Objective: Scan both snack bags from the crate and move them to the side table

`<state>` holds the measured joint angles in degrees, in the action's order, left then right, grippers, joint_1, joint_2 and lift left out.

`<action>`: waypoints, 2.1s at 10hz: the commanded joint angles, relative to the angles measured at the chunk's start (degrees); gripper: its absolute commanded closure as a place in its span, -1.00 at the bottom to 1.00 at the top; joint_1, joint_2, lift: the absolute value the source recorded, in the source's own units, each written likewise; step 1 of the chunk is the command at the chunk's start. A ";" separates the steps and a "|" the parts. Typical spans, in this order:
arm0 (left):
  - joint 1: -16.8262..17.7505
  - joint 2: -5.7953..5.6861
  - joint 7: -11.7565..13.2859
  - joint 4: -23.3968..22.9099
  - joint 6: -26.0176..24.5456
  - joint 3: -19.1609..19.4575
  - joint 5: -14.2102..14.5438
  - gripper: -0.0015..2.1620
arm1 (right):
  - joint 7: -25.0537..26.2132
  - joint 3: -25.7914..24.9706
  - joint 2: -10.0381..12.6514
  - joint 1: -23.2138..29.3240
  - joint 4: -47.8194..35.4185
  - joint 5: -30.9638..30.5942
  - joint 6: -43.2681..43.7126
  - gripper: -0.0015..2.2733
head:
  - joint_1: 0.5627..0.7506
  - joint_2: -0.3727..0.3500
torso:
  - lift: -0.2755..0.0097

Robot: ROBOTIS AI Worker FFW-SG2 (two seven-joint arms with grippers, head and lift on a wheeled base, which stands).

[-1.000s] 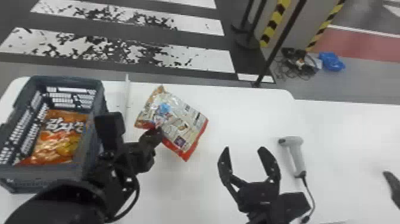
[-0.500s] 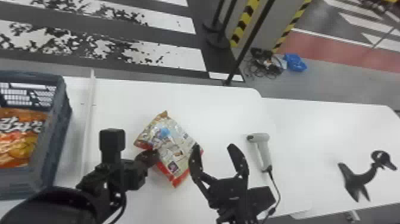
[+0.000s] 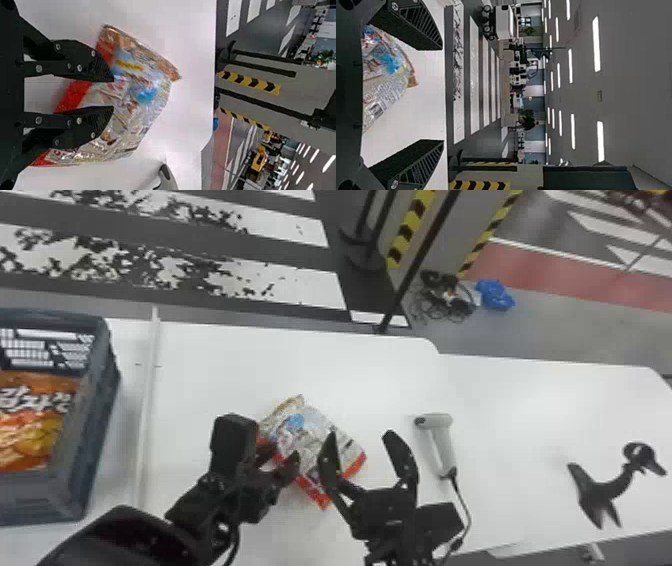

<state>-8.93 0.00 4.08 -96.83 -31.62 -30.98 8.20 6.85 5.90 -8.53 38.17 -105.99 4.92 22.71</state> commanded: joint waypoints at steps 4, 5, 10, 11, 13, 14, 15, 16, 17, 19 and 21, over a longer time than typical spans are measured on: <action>-7.07 0.15 -3.02 -14.44 -1.04 -1.80 -15.31 -0.95 | 0.00 0.16 -0.18 -0.02 -0.18 0.00 0.00 -0.92 | 0.41 -0.94 | 0.40; -8.39 0.15 -3.28 -17.61 -1.04 -1.10 -16.90 -0.95 | 0.00 0.16 -0.26 -0.11 -0.18 0.00 0.00 -0.91 | 0.41 -0.94 | 0.40; -19.99 -3.43 -2.84 -27.89 19.71 13.05 -17.25 -0.93 | -0.17 0.34 -0.26 -0.55 0.17 -0.08 -0.18 -0.82 | 0.41 -0.77 | 0.40; -22.19 -3.87 -2.67 -27.98 25.16 15.60 -16.72 -0.93 | -0.26 0.42 -0.26 -0.55 0.26 -0.26 -0.35 -0.66 | 0.41 -0.65 | 0.40; -25.79 -3.87 -2.32 -27.89 30.60 19.38 -16.37 -0.93 | -0.97 0.42 -0.18 -0.55 0.26 -2.10 -3.69 0.08 | 0.41 -0.45 | 0.40; -27.46 -3.87 -1.79 -27.71 33.07 20.87 -15.93 -0.93 | -1.32 0.42 -0.09 -0.64 0.08 -3.25 -5.98 0.56 | 0.41 -0.41 | 0.40; -28.87 -3.87 0.76 -26.92 36.93 23.16 -14.00 -0.93 | -3.69 0.34 0.00 -0.73 -0.09 -3.69 -7.73 0.80 | 0.41 -0.35 | 0.40; -29.57 -3.78 2.34 -25.69 39.57 25.44 -12.50 -0.93 | -8.00 0.16 0.09 -0.90 -0.18 -3.77 -8.97 0.82 | 0.41 -0.28 | 0.40; -29.83 -3.69 2.43 -25.34 40.62 26.94 -11.36 -0.92 | -10.11 0.34 0.18 -1.61 -0.80 -3.77 -11.95 0.95 | 0.41 -0.17 | 0.40; -30.10 -3.78 2.52 -25.52 40.62 29.49 -9.51 -0.92 | -16.70 0.25 0.35 -4.07 -2.29 -4.04 -19.16 0.95 | 0.41 0.01 | 0.40; -30.54 -3.78 3.48 -25.43 41.85 31.95 -6.70 -0.92 | -22.06 1.21 0.62 -8.81 -2.38 -7.03 -30.24 0.95 | 0.41 0.24 | 0.40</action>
<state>-39.37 -3.78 7.43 -122.34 9.87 0.20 0.47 -15.22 6.59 -7.95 30.78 -108.33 -1.14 -4.46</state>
